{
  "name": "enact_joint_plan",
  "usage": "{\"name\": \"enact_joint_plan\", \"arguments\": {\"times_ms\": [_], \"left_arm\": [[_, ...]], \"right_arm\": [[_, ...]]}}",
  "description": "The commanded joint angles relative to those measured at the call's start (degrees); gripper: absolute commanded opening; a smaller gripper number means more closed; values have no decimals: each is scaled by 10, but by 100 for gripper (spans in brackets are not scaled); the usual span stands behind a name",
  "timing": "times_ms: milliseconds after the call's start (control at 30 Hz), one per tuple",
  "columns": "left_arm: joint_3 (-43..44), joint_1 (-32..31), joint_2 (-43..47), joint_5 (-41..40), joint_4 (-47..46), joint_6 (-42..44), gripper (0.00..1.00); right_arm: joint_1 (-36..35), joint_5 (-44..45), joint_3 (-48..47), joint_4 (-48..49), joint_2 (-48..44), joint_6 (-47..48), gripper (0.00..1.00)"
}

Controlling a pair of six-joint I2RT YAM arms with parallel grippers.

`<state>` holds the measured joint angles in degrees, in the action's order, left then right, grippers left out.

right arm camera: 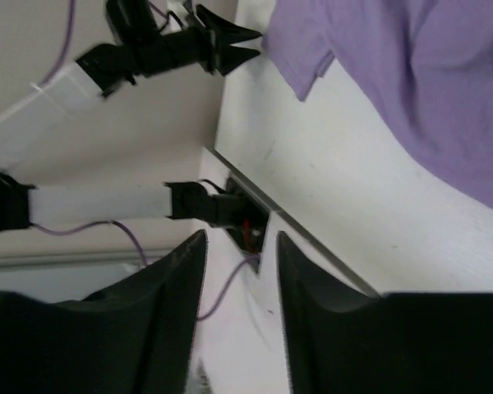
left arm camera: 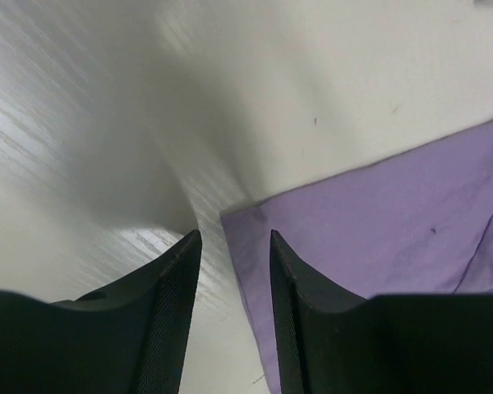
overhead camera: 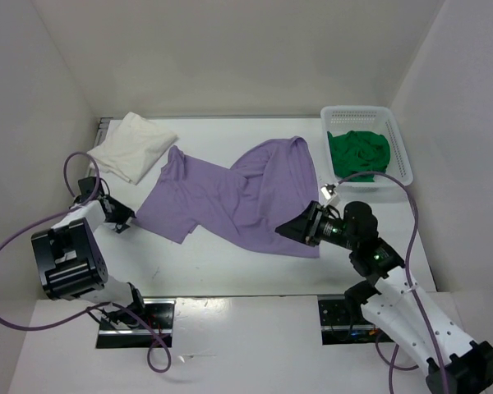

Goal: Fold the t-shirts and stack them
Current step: Flatten out the tshirt

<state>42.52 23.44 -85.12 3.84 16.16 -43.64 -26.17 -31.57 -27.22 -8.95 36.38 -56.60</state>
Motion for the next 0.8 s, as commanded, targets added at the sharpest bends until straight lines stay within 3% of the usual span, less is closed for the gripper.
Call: {"name": "enact_joint_plan", "arguments": {"times_ms": [0,33,133,200,367,500,567,633,667,700,767], "left_arm": [[19,3,-20,-23,-17,7,46],[19,3,-20,-23,-17,7,44],[19,3,-31,-12,-30,7,39],[19,3,-36,-7,-30,7,36],[12,3,-31,12,-46,7,31],[12,3,-31,28,-46,13,26],[12,3,-31,34,-46,13,19],[12,3,-17,34,-46,18,4],[12,3,-11,34,-46,23,0],[20,3,-4,34,-40,29,0],[35,3,10,34,-31,29,0]], "right_arm": [[9,-14,-6,14,16,3,41],[9,-8,-12,2,27,8,25],[9,5,-23,-21,52,19,25],[9,31,-28,-31,52,19,35],[9,52,-34,-61,59,14,91],[9,91,-40,-86,64,14,100],[9,106,-40,-95,64,14,100],[9,136,-45,-120,70,4,96],[9,149,-45,-132,70,-2,88],[9,163,-45,-155,70,-7,72],[9,207,-50,-180,89,-27,56]]}}
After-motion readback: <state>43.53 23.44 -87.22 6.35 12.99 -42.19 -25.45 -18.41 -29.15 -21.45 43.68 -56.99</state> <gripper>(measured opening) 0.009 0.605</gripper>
